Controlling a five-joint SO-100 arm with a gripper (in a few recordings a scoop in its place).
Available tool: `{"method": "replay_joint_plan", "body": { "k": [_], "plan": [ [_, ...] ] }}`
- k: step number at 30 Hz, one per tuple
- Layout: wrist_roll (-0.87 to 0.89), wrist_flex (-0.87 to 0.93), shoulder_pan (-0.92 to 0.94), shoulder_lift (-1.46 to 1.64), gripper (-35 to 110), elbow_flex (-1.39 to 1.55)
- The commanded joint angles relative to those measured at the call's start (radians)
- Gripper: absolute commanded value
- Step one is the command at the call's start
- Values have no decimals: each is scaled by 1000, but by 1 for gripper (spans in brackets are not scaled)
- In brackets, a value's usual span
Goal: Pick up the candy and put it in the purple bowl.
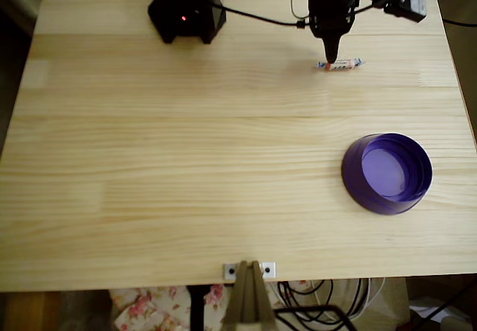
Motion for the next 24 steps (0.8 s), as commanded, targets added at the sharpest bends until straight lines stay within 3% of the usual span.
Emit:
{"method": "replay_joint_plan", "body": {
  "k": [1,24],
  "plan": [
    [-5,-18,3,14,17,-97],
    [12,-106,11,-138,16,-166]
  ]
}}
